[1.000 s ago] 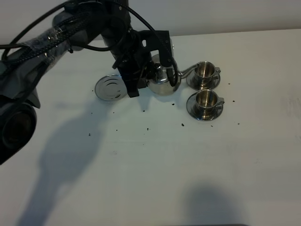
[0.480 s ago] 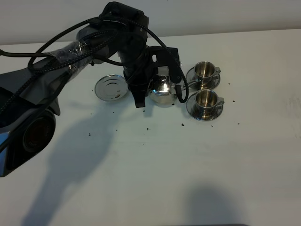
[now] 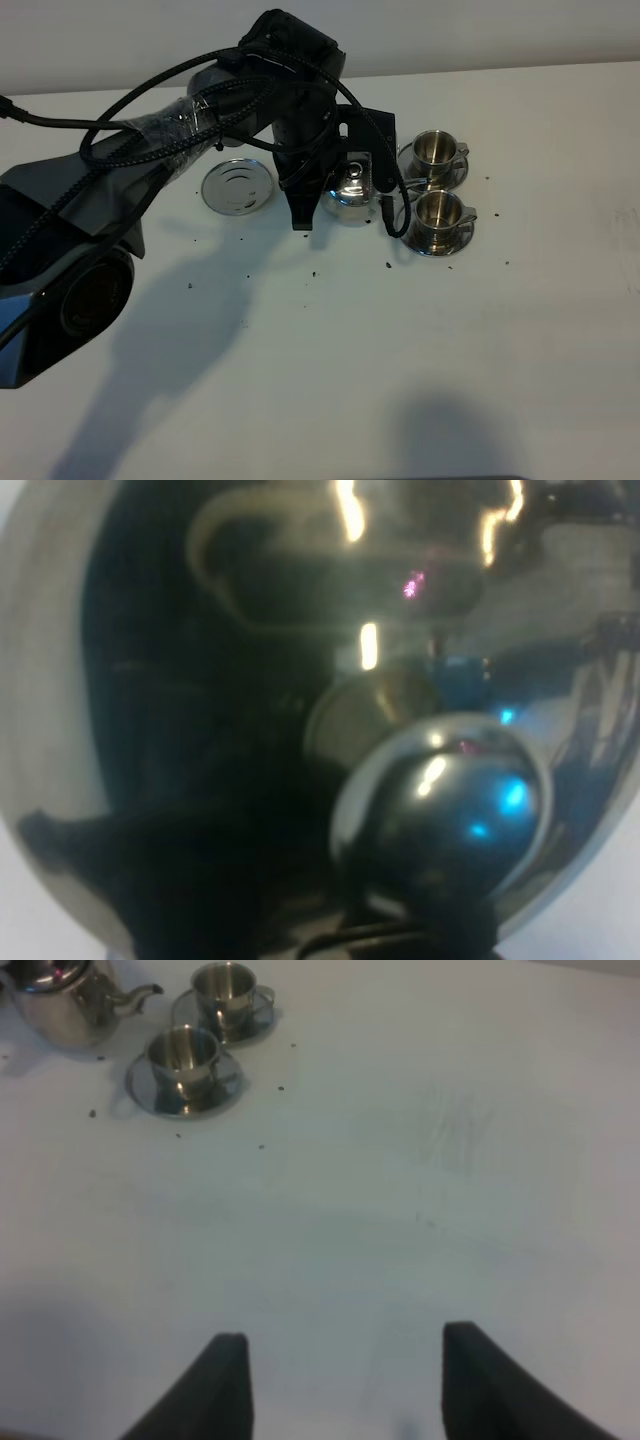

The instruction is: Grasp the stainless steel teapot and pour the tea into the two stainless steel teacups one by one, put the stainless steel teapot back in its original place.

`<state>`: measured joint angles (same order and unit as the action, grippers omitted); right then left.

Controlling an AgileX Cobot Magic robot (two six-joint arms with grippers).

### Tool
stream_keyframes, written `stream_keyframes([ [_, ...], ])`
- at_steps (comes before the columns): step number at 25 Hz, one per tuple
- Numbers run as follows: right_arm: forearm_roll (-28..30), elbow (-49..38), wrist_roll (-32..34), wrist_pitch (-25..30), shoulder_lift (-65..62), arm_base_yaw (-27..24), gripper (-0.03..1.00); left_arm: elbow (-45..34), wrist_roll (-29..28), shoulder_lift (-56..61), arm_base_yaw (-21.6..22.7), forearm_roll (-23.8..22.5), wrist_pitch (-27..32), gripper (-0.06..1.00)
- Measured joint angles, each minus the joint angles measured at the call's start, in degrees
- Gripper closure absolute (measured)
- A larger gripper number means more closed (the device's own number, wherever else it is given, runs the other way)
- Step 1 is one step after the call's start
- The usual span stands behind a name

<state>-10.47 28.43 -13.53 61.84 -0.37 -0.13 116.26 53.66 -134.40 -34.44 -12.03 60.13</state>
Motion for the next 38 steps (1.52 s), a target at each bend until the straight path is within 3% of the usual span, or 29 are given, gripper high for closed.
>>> stream_keyframes([
  [11,0.0,0.0,0.0,0.0,0.0,0.0,0.55,0.0,-3.0,0.0,-2.4,-7.4,-1.2,0.73],
  [38,0.0,0.0,0.0,0.0,0.0,0.0,0.55,0.0,-3.7,0.0,-3.6,-12.3,-1.1,0.73],
])
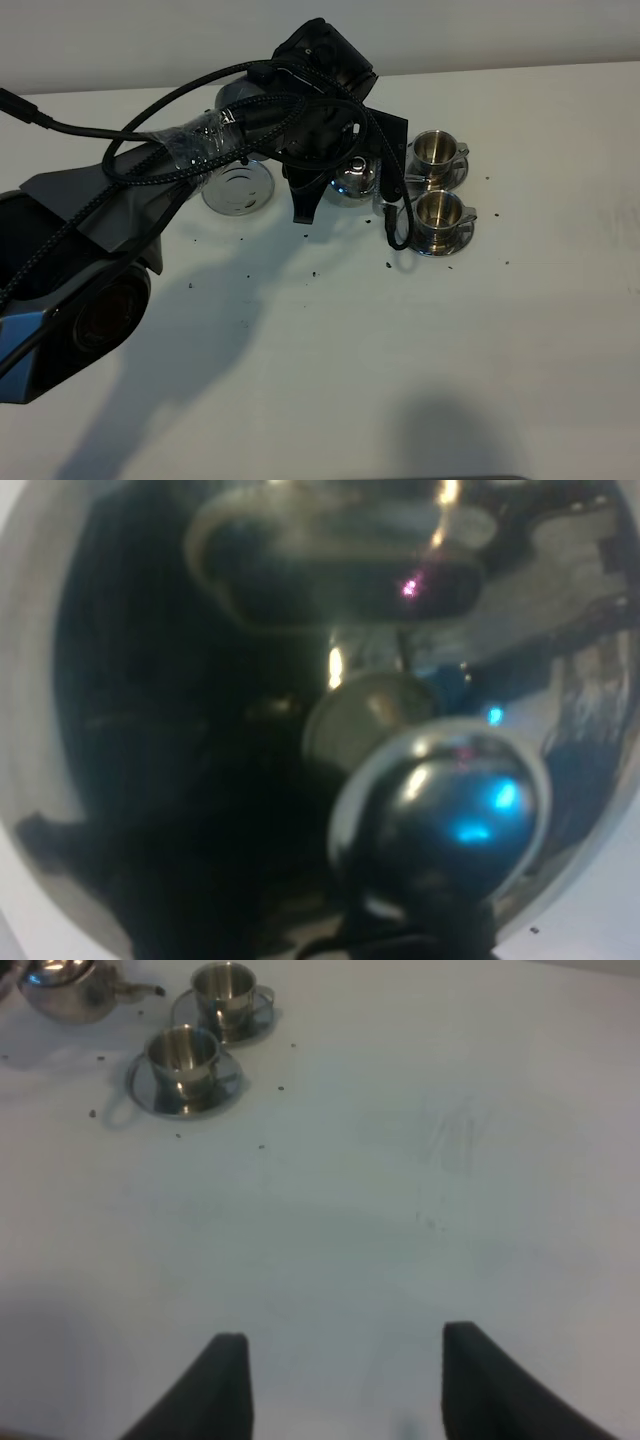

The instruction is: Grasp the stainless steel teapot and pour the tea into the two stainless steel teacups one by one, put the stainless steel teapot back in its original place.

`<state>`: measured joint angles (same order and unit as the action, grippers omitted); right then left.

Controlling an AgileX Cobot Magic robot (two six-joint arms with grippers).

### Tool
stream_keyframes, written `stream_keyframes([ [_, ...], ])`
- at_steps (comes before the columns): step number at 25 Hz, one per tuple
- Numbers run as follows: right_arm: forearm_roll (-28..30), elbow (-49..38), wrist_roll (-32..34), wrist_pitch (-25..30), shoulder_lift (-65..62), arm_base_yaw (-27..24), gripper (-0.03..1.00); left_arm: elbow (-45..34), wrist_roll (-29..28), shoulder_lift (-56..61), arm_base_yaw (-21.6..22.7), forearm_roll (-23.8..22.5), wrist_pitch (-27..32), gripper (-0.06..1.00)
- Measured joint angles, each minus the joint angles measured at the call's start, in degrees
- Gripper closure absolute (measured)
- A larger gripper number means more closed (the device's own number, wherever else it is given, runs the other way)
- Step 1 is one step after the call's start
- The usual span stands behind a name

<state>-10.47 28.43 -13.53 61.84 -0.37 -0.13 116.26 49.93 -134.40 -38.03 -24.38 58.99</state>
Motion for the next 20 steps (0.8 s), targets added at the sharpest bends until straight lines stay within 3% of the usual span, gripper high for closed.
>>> stream_keyframes([
  [13,0.0,0.0,0.0,0.0,0.0,0.0,0.55,0.0,4.9,0.0,-1.1,-0.9,-0.3,0.73],
  [20,0.0,0.0,0.0,0.0,0.0,0.0,0.55,0.0,4.7,-1.0,-2.3,-6.3,-0.3,0.73],
])
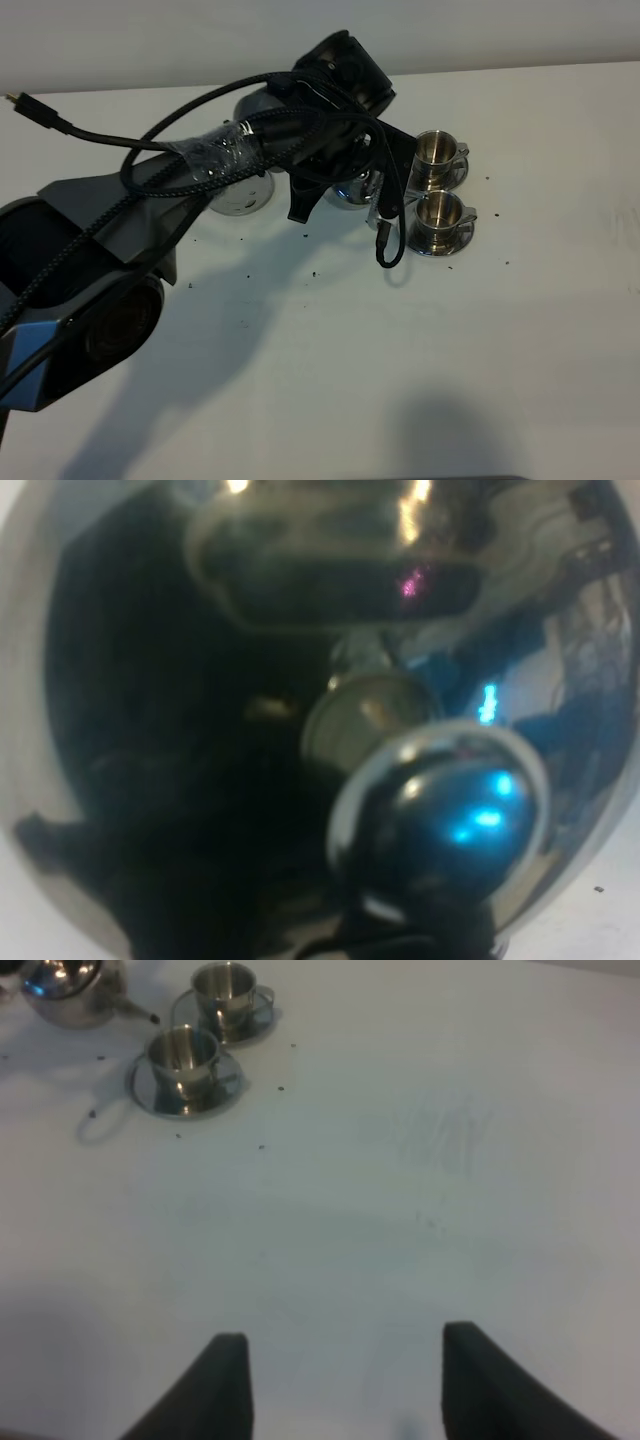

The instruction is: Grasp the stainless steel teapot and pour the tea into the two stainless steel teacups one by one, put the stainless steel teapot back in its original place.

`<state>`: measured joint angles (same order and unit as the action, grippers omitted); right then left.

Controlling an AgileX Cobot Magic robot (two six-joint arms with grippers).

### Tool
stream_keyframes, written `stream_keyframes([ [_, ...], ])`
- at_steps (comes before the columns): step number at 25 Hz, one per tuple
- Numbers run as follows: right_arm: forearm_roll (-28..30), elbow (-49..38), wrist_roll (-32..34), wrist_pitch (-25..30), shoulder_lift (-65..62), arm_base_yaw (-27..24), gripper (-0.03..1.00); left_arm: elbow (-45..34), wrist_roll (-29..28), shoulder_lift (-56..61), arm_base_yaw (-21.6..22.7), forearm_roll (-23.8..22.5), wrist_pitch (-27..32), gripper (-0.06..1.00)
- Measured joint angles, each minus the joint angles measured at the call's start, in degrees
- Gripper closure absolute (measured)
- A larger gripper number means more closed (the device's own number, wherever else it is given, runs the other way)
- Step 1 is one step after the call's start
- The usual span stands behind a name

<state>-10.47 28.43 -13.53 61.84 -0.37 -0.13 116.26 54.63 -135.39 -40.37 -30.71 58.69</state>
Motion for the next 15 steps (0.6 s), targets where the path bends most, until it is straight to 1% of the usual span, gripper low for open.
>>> stream_keyframes([
  [6,0.0,0.0,0.0,0.0,0.0,0.0,0.55,0.0,-0.9,-0.2,-1.0,-2.8,-0.2,0.73],
  [15,0.0,0.0,0.0,0.0,0.0,0.0,0.55,0.0,-0.9,-0.2,-2.4,-7.1,-2.2,0.73],
])
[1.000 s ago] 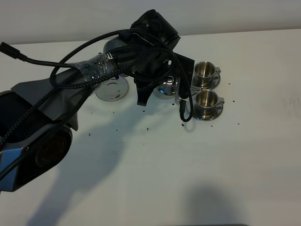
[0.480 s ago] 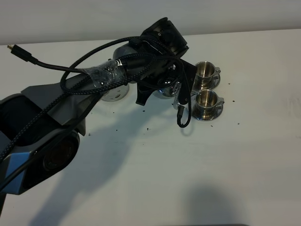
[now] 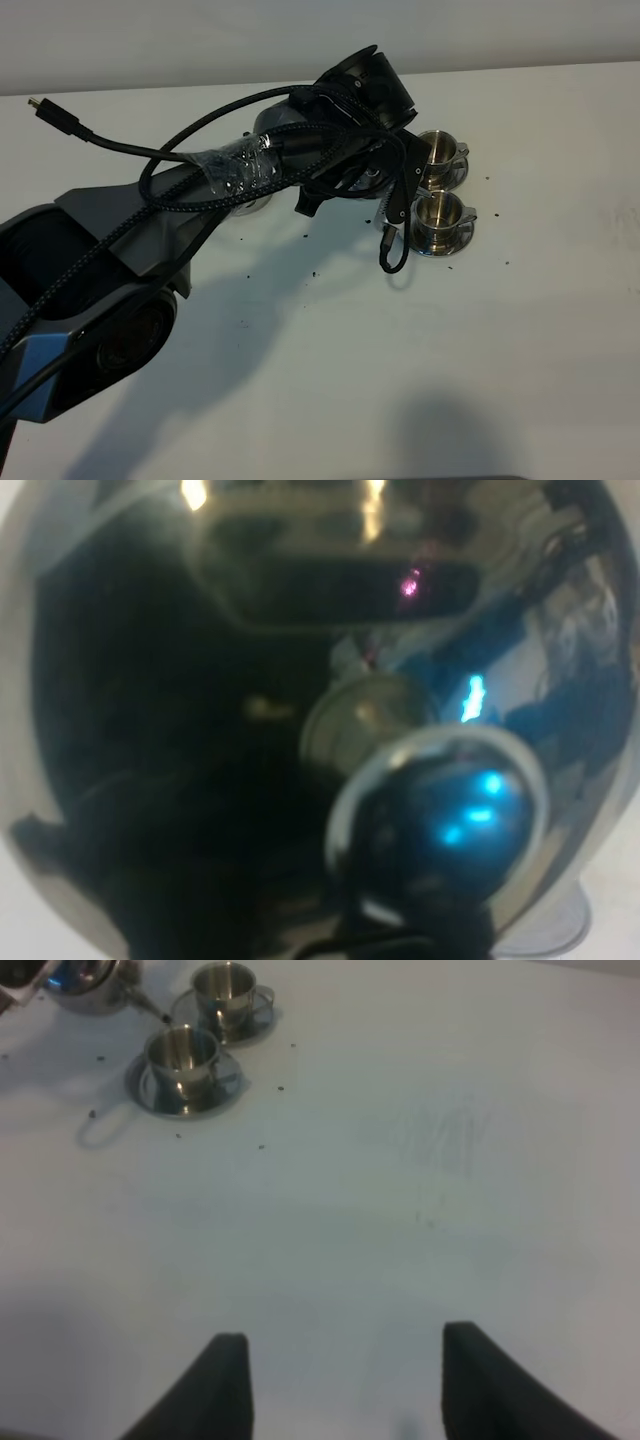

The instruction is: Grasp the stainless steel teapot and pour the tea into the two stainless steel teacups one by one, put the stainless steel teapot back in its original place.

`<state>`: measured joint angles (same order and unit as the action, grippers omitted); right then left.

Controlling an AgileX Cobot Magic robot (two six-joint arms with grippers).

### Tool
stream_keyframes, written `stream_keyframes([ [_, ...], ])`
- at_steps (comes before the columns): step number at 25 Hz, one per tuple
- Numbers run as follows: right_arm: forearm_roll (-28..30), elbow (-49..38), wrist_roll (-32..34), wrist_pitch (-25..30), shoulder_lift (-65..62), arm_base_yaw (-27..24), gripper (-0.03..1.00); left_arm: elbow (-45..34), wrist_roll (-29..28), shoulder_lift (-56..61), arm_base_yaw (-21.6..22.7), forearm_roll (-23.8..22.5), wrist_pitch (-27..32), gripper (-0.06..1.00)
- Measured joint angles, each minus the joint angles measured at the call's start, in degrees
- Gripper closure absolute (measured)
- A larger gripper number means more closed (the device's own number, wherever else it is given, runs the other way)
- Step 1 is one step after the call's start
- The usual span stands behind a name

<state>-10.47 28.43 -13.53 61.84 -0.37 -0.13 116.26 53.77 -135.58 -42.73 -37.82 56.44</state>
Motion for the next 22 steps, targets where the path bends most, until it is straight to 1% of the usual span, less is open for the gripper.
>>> stream_keyframes([
  [10,0.0,0.0,0.0,0.0,0.0,0.0,0.55,0.0,0.0,0.0,-1.0,-4.4,-1.6,0.73],
  [17,0.0,0.0,0.0,0.0,0.0,0.0,0.55,0.0,0.2,0.0,-1.1,-6.0,-2.5,0.73],
  [22,0.0,0.0,0.0,0.0,0.0,0.0,0.55,0.0,2.3,0.0,-1.1,-6.4,-3.3,0.73],
])
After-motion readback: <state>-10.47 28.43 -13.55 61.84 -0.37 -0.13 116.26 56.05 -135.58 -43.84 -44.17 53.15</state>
